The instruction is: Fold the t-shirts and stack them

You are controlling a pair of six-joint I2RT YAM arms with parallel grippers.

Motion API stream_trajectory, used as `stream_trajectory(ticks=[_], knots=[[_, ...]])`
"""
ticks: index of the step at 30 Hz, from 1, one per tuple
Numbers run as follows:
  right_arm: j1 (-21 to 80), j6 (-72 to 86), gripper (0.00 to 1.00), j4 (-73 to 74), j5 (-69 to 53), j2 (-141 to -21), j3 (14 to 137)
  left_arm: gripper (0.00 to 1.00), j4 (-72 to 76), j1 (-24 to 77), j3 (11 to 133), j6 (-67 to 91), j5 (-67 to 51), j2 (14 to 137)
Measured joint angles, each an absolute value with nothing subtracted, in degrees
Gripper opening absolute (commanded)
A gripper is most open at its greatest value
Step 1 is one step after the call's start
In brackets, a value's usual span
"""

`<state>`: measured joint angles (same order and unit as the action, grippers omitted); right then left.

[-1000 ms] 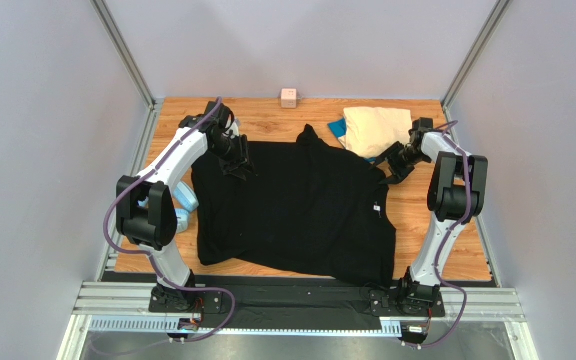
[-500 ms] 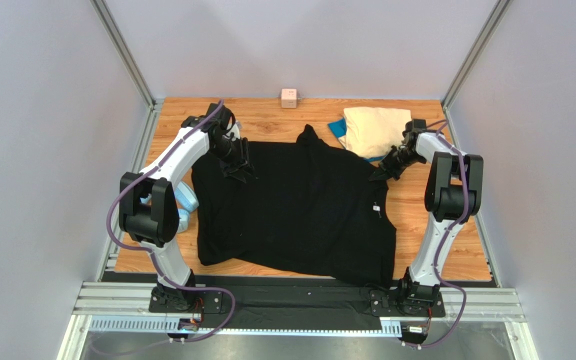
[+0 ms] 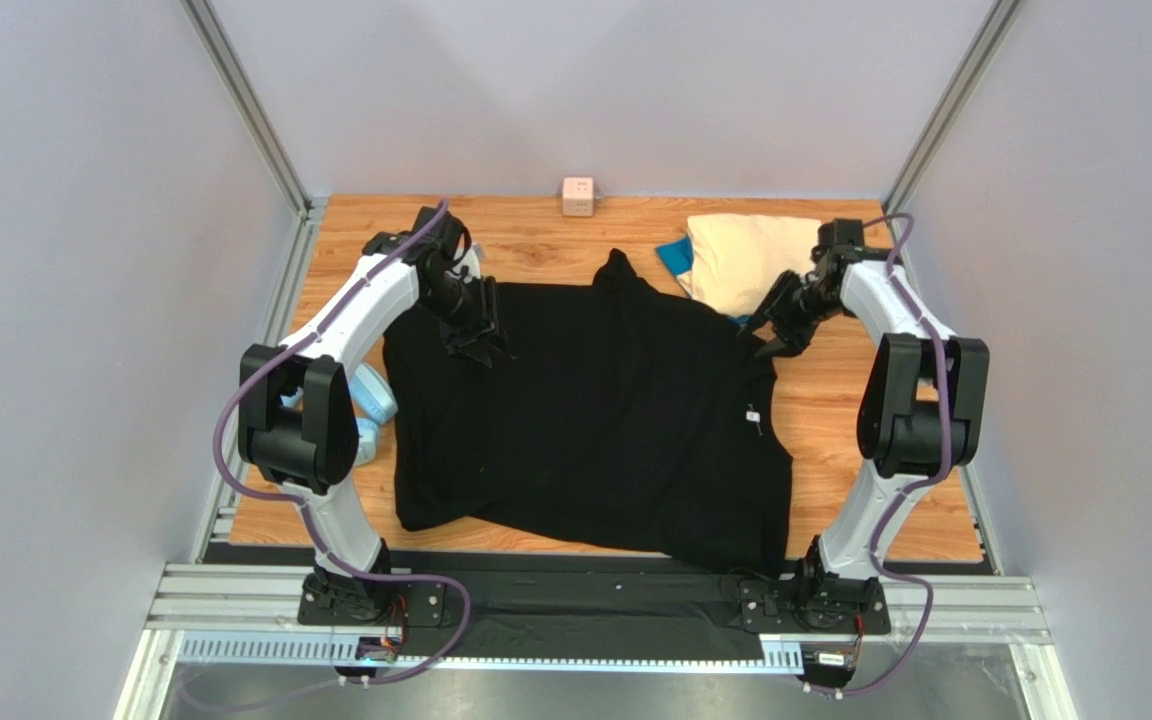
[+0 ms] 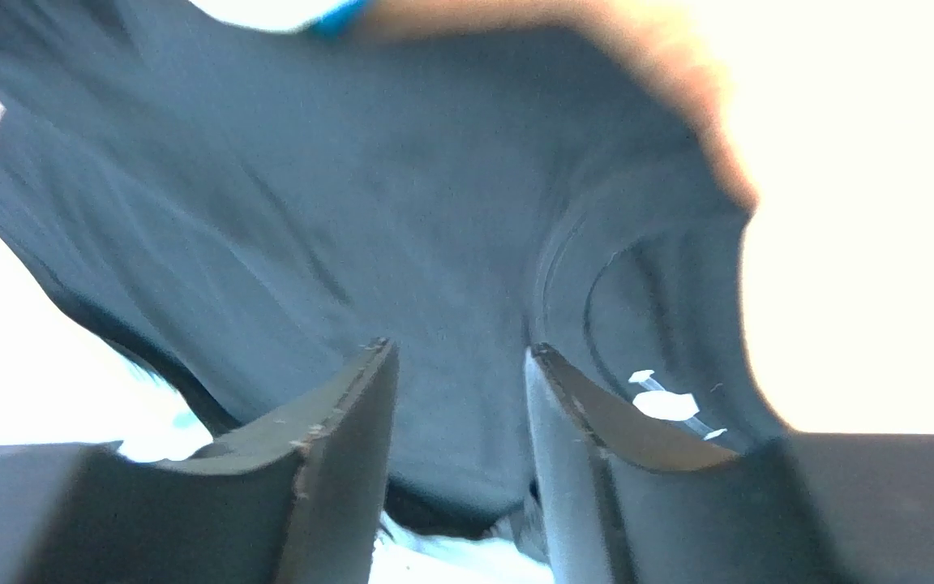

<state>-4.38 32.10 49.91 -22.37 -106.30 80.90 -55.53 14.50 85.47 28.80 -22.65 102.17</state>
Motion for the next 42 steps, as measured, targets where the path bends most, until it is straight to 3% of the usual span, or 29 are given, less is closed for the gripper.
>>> stream_trajectory(ticks=[8,18,25,26,28,29,42], knots=[[-9.4,32.0,0.59,49.8,-20.4,-116.5,95.0,0.50,-55.7,14.5,84.5,28.1,-22.4,101.4],[-8.8,31.2,0.60,51.5,-21.4,-124.8,95.2,0.50,-56.0,14.5,81.0,27.7,-21.5,97.7],[-8.8,30.8,0.44,49.8,-24.6,-123.6,91.8,0.49,-56.0,14.5,80.8,27.5,-21.6,97.7],[-8.8,30.8,0.24,49.7,-24.9,-123.4,91.4,0.49,-56.0,14.5,80.8,27.5,-21.6,97.7],[-8.5,30.6,0.03,49.1,-25.7,-123.0,90.2,0.49,-56.0,14.5,80.8,27.5,-21.6,97.7],[-8.4,30.5,0.00,48.9,-26.2,-122.7,89.6,0.49,-56.0,14.5,80.8,27.5,-21.7,97.7],[0.6,28.0,0.00,49.8,-27.8,-111.9,87.9,0.49,-55.9,14.5,80.8,27.5,-22.0,98.3]])
